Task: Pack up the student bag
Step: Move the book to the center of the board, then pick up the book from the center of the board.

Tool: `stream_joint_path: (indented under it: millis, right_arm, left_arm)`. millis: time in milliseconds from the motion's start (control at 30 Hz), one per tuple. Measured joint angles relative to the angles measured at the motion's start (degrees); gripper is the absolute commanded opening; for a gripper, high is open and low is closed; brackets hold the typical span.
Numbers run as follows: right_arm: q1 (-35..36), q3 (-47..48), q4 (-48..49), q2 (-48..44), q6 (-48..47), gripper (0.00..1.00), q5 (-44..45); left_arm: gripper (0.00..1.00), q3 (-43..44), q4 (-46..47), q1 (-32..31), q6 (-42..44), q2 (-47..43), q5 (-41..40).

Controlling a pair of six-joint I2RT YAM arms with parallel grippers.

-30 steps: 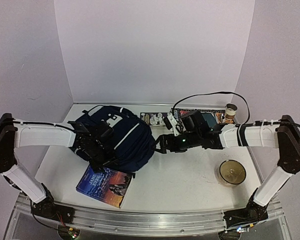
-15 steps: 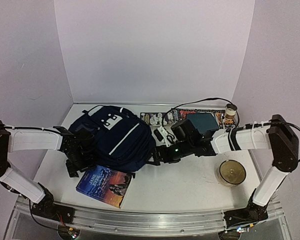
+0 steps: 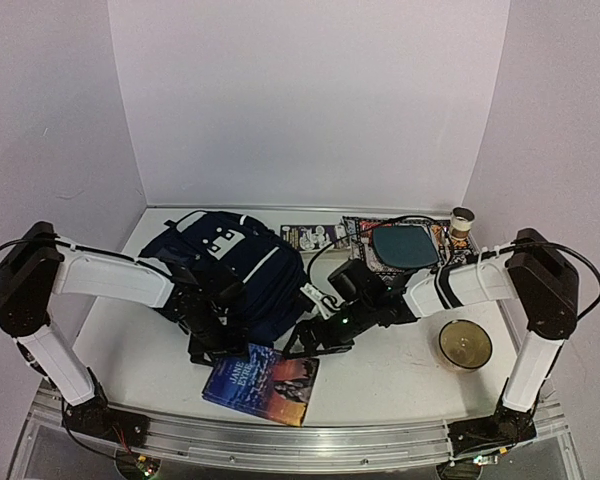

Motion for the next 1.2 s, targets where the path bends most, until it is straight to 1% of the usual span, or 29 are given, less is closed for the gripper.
stream_joint_path:
  millis: [100, 200, 333, 400, 533, 633, 767, 900, 933, 967, 1033, 1067, 1133, 1200]
  right_arm:
    - [0.0, 0.0, -2.1, 0.0, -1.8, 0.97, -0.5]
    - [-0.2, 0.0, -4.6, 0.0, -5.0, 0.93, -0.4]
    - [-1.0, 0.4, -8.2, 0.0, -9.6, 0.87, -0.8]
    - [-1.3, 1.0, -10.4, 0.0, -12.6, 0.81, -1.3]
    - [-1.8, 3.7, -14.8, 0.6, -17.6, 0.64, -2.8]
    - [-2.1, 6.0, -17.8, 1.6, -20.4, 0.55, -4.4]
    - [-2.3, 8.2, -20.6, 2.8, -23.1, 0.47, -7.8]
    - [-2.3, 9.7, -22.2, 4.0, -25.1, 0.38, -9.4]
    - [-2.3, 9.9, -22.5, 4.4, -25.5, 0.38, -9.5]
    - [-2.3, 10.1, -22.7, 4.7, -25.7, 0.41, -9.5]
    - [-2.4, 10.2, -23.0, 5.0, -26.0, 0.57, -9.4]
    - [-2.4, 10.2, -23.1, 5.0, -26.0, 0.62, -9.2]
    - [-2.3, 10.3, -23.6, 5.0, -26.0, 0.7, -8.2]
    - [-2.2, 10.4, -24.3, 5.0, -26.2, 0.74, -6.2]
  left_arm:
    - [0.77, 4.3, 1.8, -2.4, 0.0, 4.2, 1.7]
    - [0.77, 8.9, 2.8, -2.7, 0.8, 7.6, 1.9]
    - [0.77, 11.8, 3.6, -2.4, 2.3, 8.5, 0.4]
    - [0.77, 12.0, 4.2, -2.4, 2.9, 8.5, 0.1]
    - [0.77, 12.0, 4.3, -2.5, 3.5, 8.5, 0.1]
    - [0.77, 11.9, 4.3, -2.5, 3.9, 8.5, 0.1]
    - [0.77, 11.8, 4.3, -2.6, 4.0, 8.4, 0.1]
    - [0.77, 11.4, 4.6, -2.6, 4.0, 8.0, 0.1]
    - [0.77, 11.2, 4.9, -2.6, 4.0, 7.8, 0.1]
    - [0.77, 10.9, 5.0, -2.7, 4.0, 7.5, 0.1]
    - [0.77, 10.3, 5.4, -2.7, 4.0, 6.7, 0.1]
    - [0.77, 10.0, 5.6, -2.8, 4.1, 6.2, 0.0]
    - [0.77, 9.2, 6.0, -2.8, 4.1, 5.1, 0.0]
    - [0.77, 8.7, 6.4, -2.9, 4.1, 4.4, 0.0]
